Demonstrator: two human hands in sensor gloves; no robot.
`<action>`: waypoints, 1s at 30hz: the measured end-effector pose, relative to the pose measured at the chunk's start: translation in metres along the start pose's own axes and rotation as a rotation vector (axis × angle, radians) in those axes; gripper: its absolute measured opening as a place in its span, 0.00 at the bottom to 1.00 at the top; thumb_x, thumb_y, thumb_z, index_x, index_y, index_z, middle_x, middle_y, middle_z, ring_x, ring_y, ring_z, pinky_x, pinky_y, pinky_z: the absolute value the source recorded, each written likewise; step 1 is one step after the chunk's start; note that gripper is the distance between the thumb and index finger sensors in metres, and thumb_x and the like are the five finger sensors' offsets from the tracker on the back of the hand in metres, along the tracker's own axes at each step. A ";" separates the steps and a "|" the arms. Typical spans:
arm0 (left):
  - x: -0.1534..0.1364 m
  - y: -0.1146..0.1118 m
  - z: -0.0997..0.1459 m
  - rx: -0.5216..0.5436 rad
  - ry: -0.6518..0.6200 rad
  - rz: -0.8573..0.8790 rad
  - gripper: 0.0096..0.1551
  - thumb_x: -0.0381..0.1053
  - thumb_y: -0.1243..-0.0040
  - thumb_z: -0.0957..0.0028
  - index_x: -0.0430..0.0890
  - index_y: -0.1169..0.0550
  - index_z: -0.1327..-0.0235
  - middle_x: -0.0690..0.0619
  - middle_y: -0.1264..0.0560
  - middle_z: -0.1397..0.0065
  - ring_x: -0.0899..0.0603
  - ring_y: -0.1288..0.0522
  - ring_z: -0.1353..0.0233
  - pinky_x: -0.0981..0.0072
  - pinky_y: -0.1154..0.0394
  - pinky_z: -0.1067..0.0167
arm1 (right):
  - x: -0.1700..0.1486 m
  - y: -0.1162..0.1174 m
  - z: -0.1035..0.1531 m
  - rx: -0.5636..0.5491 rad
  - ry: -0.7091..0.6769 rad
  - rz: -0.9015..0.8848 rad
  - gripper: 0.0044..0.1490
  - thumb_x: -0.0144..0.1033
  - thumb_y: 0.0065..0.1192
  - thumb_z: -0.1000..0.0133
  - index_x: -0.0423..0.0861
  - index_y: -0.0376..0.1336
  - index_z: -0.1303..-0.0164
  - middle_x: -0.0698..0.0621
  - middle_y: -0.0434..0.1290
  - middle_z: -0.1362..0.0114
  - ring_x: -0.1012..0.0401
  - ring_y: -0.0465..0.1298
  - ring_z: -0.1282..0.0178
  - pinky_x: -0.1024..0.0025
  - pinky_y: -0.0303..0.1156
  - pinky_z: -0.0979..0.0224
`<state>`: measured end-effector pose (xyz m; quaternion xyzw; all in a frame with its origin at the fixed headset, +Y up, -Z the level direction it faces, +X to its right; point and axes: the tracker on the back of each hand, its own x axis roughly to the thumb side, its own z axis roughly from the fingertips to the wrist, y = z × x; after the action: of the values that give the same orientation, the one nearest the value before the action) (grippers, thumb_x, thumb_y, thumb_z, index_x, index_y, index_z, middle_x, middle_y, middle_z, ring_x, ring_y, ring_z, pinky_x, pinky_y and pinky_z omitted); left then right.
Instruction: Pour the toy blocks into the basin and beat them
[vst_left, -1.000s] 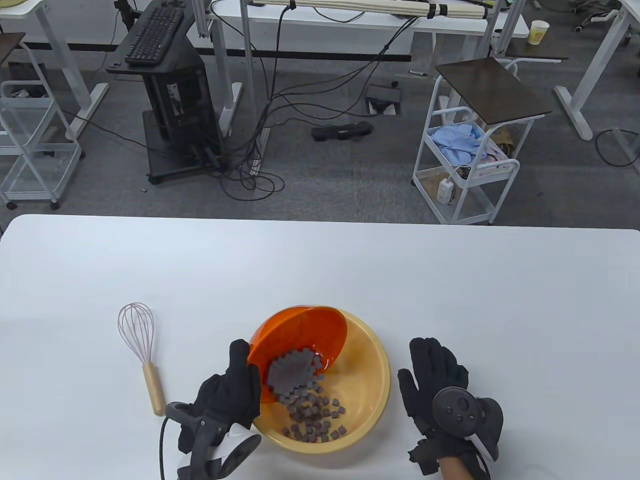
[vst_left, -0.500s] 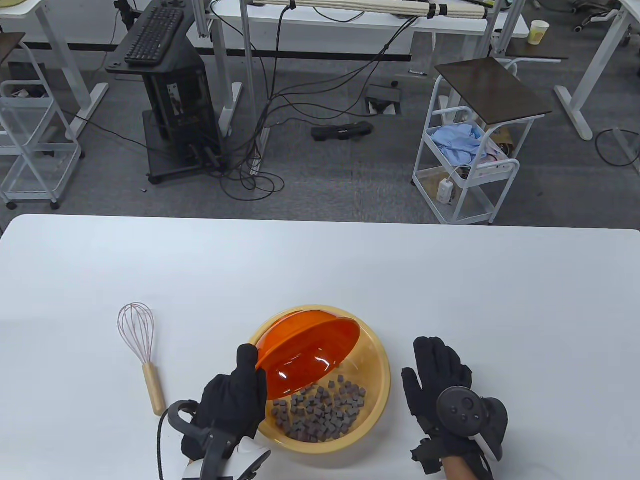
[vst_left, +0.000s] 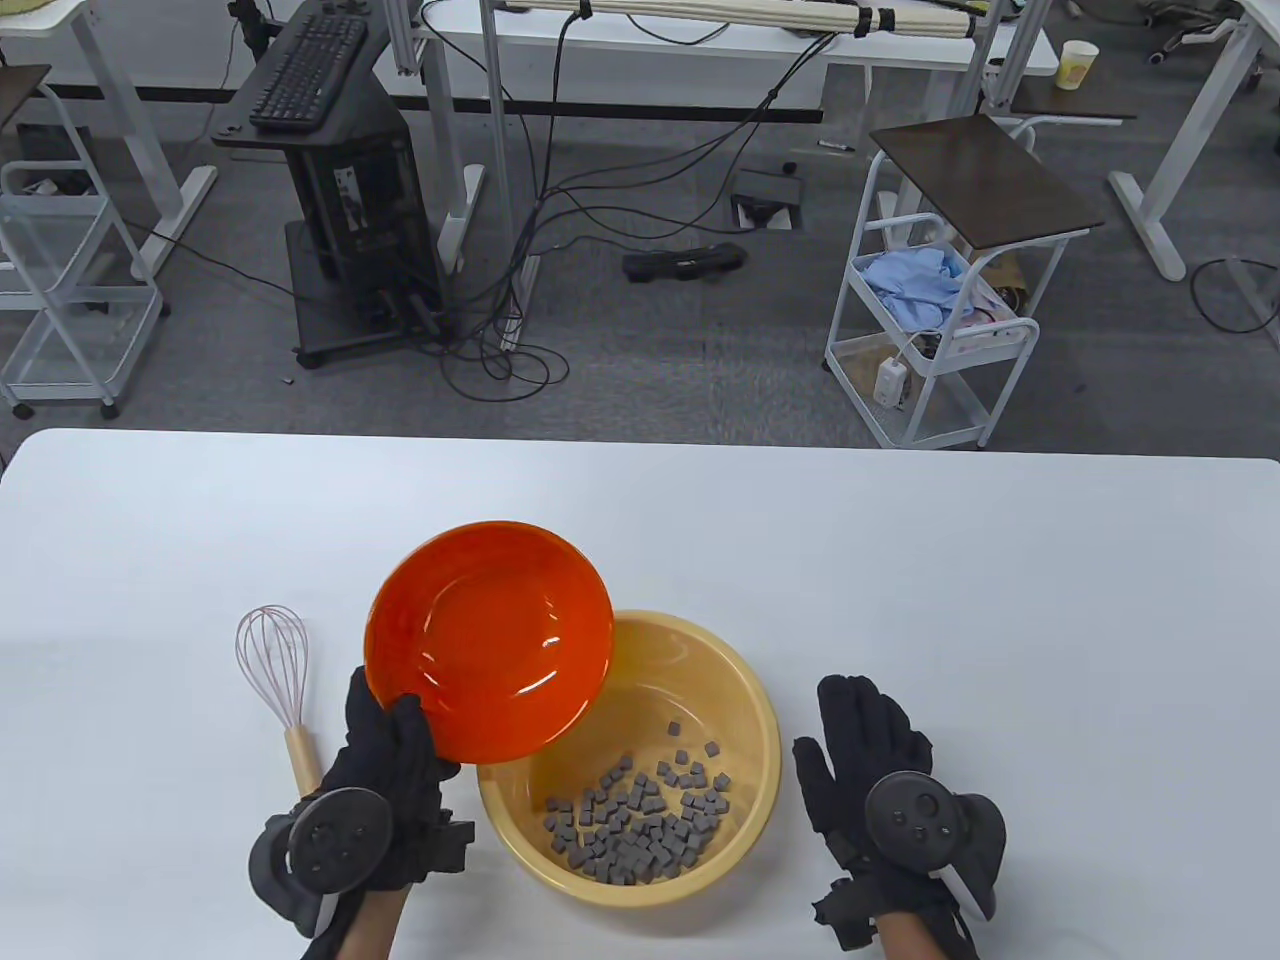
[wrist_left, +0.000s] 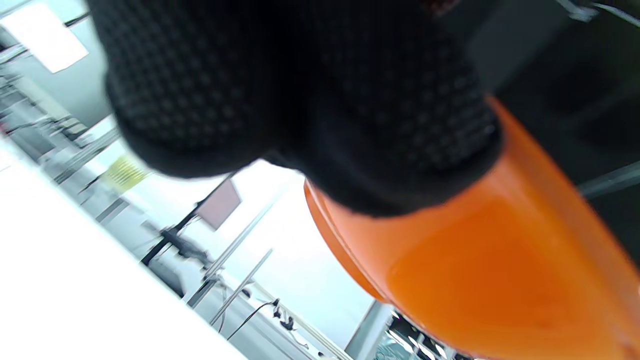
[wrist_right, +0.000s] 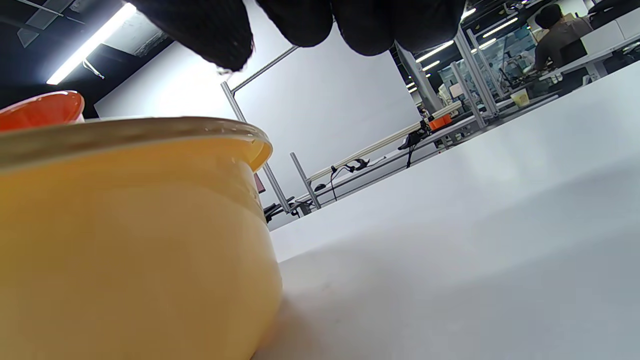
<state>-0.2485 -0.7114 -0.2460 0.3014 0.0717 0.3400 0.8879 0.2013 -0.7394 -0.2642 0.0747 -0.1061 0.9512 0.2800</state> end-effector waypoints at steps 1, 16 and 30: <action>-0.006 0.001 -0.002 -0.001 0.042 0.032 0.30 0.43 0.49 0.34 0.17 0.32 0.37 0.44 0.11 0.66 0.65 0.10 0.76 0.72 0.07 0.72 | 0.000 0.000 0.000 0.002 0.001 0.000 0.40 0.43 0.52 0.26 0.37 0.45 0.12 0.27 0.46 0.11 0.26 0.49 0.18 0.18 0.41 0.25; -0.057 -0.019 -0.049 -0.187 0.449 0.158 0.31 0.41 0.51 0.32 0.15 0.36 0.35 0.40 0.13 0.61 0.62 0.09 0.71 0.68 0.08 0.67 | -0.001 -0.002 -0.001 -0.012 -0.002 -0.002 0.40 0.43 0.52 0.26 0.37 0.44 0.12 0.27 0.46 0.11 0.26 0.49 0.18 0.18 0.41 0.25; -0.087 -0.072 -0.085 -0.320 0.642 0.007 0.33 0.41 0.55 0.31 0.13 0.40 0.33 0.38 0.14 0.57 0.61 0.08 0.66 0.66 0.08 0.63 | -0.004 0.000 -0.001 -0.005 -0.008 -0.017 0.39 0.43 0.51 0.26 0.37 0.44 0.12 0.27 0.46 0.11 0.26 0.50 0.18 0.18 0.41 0.25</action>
<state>-0.3028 -0.7684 -0.3633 0.0366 0.2917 0.4273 0.8550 0.2044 -0.7417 -0.2660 0.0788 -0.1087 0.9482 0.2880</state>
